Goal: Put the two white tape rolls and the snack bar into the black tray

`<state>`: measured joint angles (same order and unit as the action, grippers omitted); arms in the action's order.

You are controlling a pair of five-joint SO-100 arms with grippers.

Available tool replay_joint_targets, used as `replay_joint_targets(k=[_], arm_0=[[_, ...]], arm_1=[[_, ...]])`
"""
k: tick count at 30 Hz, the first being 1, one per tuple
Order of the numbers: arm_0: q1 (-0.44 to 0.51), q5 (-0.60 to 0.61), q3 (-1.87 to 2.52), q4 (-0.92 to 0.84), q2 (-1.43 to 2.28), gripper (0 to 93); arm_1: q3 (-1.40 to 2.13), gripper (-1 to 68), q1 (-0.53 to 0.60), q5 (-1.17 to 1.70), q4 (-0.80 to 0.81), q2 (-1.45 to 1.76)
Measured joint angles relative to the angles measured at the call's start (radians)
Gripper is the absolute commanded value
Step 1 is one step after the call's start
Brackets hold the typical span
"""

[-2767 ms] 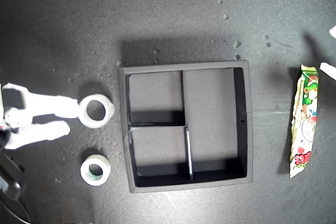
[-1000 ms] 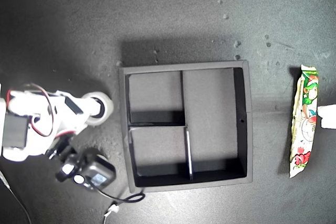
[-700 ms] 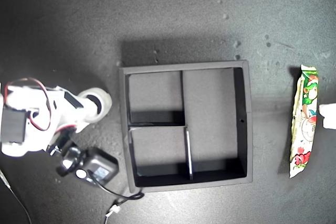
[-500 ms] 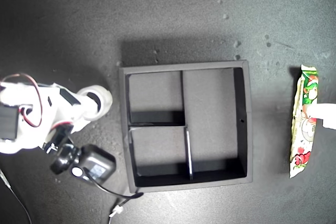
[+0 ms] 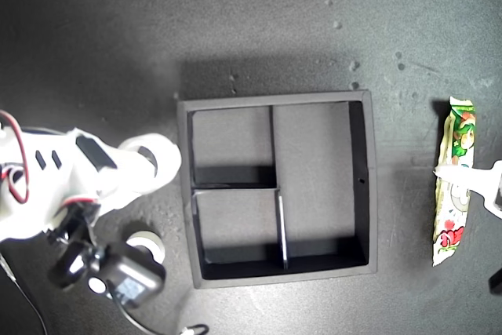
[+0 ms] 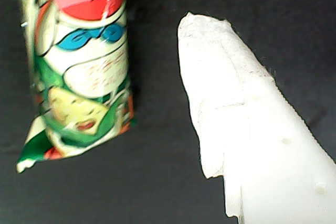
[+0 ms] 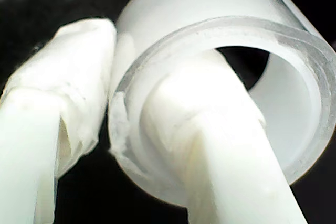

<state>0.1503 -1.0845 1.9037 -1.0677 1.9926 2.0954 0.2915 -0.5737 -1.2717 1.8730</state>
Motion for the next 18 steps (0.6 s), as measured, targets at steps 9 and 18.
replay_joint_targets(k=[9, 18], arm_0=[[-0.028, 0.112, -0.39, -0.149, -0.298, 0.1], [-0.048, 0.126, -0.538, -0.155, -0.574, 0.1]], arm_1=[[0.067, 17.2, 0.009, -0.037, 0.172, -0.103], [0.112, -0.1, -0.014, -0.04, 0.296, -0.107]])
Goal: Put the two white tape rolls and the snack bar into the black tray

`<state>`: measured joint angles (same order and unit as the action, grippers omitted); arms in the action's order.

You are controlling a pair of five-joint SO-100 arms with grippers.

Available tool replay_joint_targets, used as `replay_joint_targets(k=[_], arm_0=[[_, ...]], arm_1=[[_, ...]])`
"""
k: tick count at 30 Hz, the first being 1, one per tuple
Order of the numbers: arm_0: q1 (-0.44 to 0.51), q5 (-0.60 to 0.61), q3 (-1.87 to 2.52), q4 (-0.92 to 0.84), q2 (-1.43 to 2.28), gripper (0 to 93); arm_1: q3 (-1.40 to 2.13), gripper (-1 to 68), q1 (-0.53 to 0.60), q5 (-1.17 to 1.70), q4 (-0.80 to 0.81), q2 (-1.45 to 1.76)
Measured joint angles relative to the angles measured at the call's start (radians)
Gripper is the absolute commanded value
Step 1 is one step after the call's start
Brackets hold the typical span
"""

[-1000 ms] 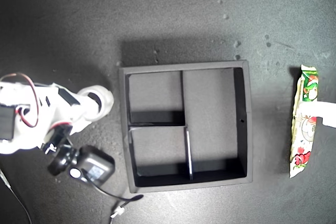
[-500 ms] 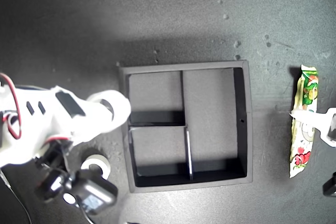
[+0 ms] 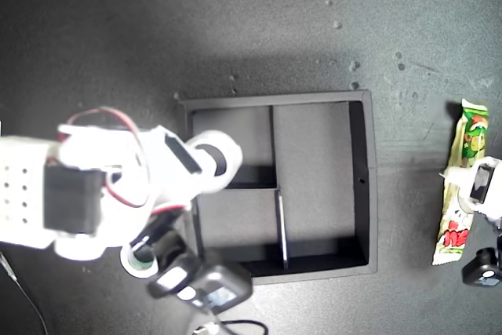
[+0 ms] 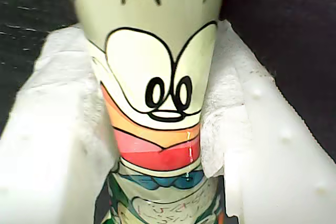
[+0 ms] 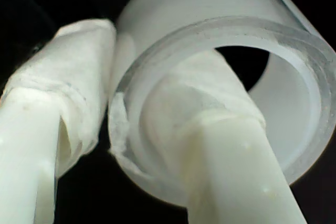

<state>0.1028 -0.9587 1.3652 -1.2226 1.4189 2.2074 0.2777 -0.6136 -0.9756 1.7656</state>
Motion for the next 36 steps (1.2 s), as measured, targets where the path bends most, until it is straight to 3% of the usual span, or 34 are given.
replay_joint_targets(k=[14, 21, 28, 32, 36], arm_0=[[-0.021, 0.025, -0.041, 0.0, -0.035, 7.7], [-0.031, 0.025, -0.146, -0.083, -0.066, 7.7], [-0.025, 0.021, -0.249, -0.268, -0.02, 7.4], [-0.018, -0.028, -0.245, -0.342, 0.097, 7.1], [0.054, -0.127, -0.152, -0.354, 0.221, 6.4]], arm_1=[[0.005, -0.1, -0.011, -0.015, 0.006, 0.0], [-0.011, -0.1, -0.014, -0.015, -0.008, 0.0], [-0.222, -0.1, -0.061, -0.014, -0.192, 0.0], [-0.416, -0.2, -0.095, -0.014, -0.331, -0.003], [-0.635, -0.2, -0.13, -0.014, -0.402, -0.057]])
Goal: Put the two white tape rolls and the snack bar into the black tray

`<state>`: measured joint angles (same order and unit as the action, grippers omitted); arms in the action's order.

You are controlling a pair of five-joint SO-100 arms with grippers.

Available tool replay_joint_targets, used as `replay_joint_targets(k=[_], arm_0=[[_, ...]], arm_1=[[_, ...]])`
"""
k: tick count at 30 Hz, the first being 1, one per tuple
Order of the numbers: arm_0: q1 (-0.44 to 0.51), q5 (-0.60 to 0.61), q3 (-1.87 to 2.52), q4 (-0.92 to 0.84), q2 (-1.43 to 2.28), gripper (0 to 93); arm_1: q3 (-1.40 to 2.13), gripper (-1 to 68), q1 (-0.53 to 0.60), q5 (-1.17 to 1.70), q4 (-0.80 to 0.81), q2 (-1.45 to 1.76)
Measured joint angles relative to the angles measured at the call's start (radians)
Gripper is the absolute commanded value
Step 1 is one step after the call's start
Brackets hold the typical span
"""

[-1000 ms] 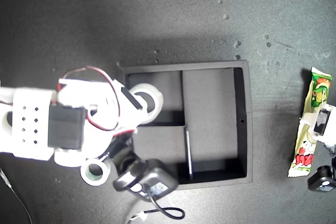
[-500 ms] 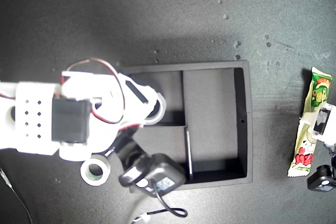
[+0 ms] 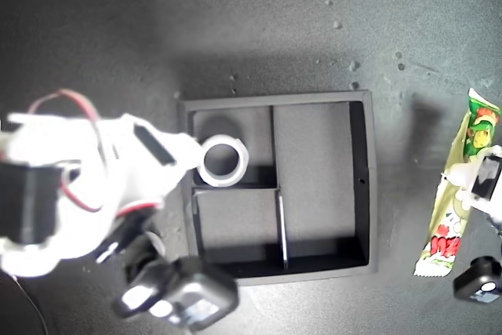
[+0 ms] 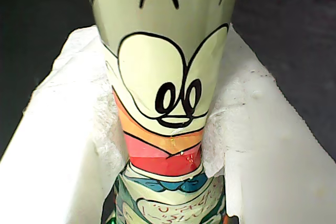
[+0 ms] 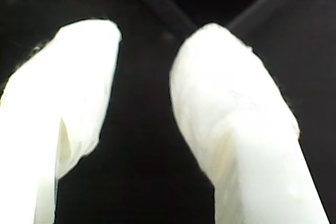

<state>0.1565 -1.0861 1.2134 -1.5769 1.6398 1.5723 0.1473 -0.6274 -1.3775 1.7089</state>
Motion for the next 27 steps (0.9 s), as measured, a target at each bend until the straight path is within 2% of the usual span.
replay_joint_targets(k=[7, 12, 19, 27], arm_0=[[0.209, -0.215, 0.244, 0.077, 0.137, 5.2], [0.356, -0.299, 0.362, 0.195, 0.152, 5.0], [0.463, -0.359, 0.428, 0.379, 0.057, 5.4], [0.497, -0.423, 0.624, 0.555, 0.091, 5.3]], arm_1=[[-0.462, -0.3, -0.072, 0.0, -0.026, -0.345], [-0.79, -0.3, -0.094, 0.0, -0.032, -0.627], [-0.945, -0.3, -0.078, 0.0, 0.008, -0.785], [-0.945, -0.3, -0.048, 0.0, 0.02, -0.802]])
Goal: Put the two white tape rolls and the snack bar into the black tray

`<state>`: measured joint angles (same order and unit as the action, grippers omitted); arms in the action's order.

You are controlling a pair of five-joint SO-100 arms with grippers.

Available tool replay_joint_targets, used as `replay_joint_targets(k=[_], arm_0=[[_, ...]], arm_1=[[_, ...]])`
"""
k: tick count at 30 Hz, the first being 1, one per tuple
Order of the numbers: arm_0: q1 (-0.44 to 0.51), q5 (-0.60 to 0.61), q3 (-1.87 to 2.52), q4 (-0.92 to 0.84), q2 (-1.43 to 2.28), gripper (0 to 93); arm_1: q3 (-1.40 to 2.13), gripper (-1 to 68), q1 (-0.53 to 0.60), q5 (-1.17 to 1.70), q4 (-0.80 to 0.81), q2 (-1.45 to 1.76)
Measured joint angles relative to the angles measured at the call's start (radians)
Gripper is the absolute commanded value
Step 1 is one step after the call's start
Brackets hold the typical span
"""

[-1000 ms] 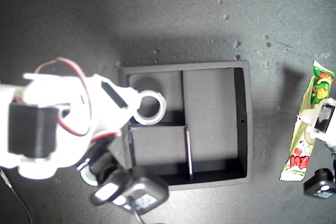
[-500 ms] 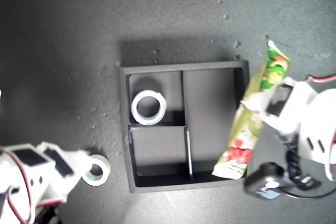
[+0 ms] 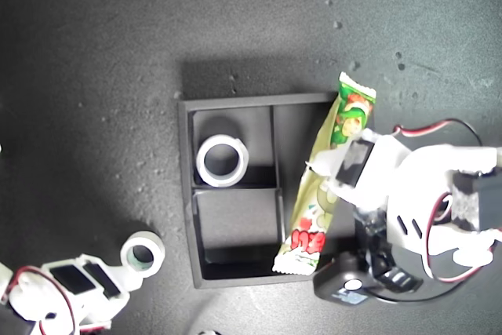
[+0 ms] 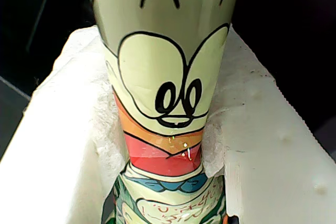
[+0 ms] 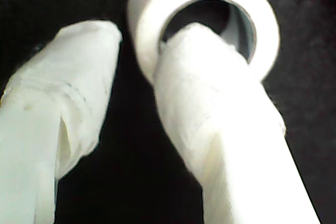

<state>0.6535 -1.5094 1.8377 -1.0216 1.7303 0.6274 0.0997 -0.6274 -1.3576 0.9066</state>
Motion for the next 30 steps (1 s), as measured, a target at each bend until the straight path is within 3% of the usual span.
replay_joint_targets(k=[6, 10, 17, 19, 22, 30], arm_0=[[0.003, -0.025, 0.069, 0.051, 0.058, 5.0], [-0.002, -0.026, 0.069, 0.052, 0.058, 4.8], [-0.002, 0.0, 0.069, 0.052, 0.058, 4.5], [-0.002, 0.008, 0.069, 0.052, 0.058, 4.5], [-0.002, 0.017, 0.069, 0.052, 0.058, 4.5], [-0.002, 0.021, 0.069, 0.052, 0.058, 4.8]], arm_1=[[0.002, -0.4, -0.023, 0.0, -0.044, -0.002], [-0.008, -0.4, -0.103, -0.028, -0.124, -0.002], [-0.133, -0.6, -0.115, -0.83, -0.282, -0.002], [-0.163, -0.6, -0.117, -0.927, -0.284, -0.002], [-0.176, -0.6, -0.129, -0.819, -0.301, 0.0], [-0.1, -0.5, -0.064, 0.02, -0.255, -0.002]])
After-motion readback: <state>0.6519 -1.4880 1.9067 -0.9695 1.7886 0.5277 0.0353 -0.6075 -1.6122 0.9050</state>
